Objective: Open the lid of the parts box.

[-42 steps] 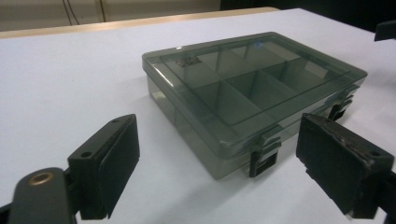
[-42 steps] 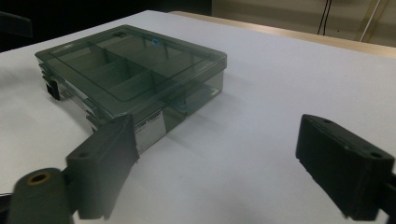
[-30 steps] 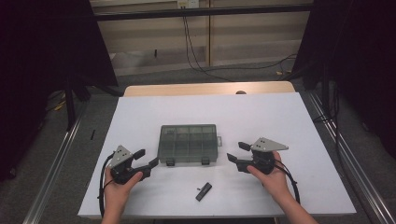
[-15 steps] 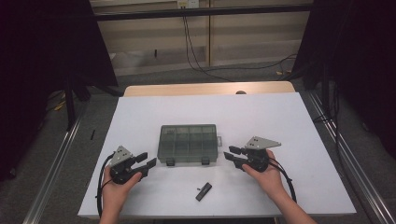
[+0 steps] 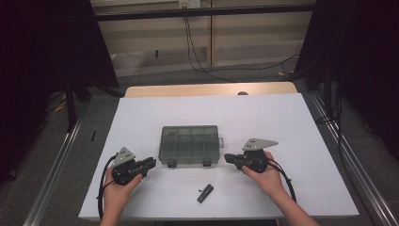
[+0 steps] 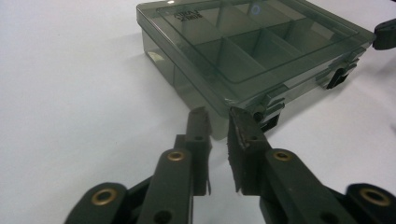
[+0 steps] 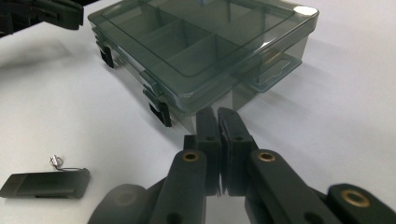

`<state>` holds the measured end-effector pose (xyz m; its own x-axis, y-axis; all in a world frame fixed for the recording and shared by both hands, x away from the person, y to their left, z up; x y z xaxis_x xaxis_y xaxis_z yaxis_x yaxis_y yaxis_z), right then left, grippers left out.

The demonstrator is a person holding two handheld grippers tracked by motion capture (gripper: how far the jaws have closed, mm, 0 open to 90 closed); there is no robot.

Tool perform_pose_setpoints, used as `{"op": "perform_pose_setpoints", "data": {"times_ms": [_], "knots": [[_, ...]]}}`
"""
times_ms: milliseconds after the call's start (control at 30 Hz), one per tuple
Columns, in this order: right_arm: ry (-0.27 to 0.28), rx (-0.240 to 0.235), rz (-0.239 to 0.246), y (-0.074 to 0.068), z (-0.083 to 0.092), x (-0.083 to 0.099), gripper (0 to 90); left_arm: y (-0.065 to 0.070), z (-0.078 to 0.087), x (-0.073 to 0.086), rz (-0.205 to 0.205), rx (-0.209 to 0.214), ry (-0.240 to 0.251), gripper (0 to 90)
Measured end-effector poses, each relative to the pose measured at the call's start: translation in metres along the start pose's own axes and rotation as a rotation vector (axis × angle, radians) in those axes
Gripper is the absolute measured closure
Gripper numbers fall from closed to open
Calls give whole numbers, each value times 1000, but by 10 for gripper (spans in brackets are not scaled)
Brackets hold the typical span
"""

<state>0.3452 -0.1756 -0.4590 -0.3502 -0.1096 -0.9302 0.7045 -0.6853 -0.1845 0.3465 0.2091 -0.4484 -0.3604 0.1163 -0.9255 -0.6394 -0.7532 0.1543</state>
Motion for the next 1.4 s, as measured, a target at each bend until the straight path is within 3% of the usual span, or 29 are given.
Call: {"op": "perform_pose_setpoints", "data": {"times_ms": [100,300,467,867,1033,1400], "knots": [[-6,-10,-13,0,-3,-4,900,-1,-1,-1,6,2,-15,842],[-40,-16,10,-4,-10,-6,900,-1,-4,-3,18,5,-34,899],[-40,-25,12,-5,-10,-6,900,1,-6,-2,12,24,-56,900],[-74,-11,32,-5,-16,-1,900,3,-12,-2,-2,20,-91,900],[-84,-25,33,-6,-16,-1,900,4,-14,-1,-2,19,-95,900],[-68,-26,38,-6,-16,-1,900,4,-15,-1,2,25,-110,900]]}}
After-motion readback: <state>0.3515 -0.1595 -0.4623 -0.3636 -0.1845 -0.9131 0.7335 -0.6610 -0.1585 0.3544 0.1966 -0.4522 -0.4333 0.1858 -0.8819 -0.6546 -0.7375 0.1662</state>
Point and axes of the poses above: each handheld gripper's, and its own axes: z roughly backward along the jaws, x roughly out of its underside, y roughly to its right, the point moved 2 cm from there along -z, roughly forward along the jaws, and after that the axes turned 13 degrees about y, right-handed, at the moved point
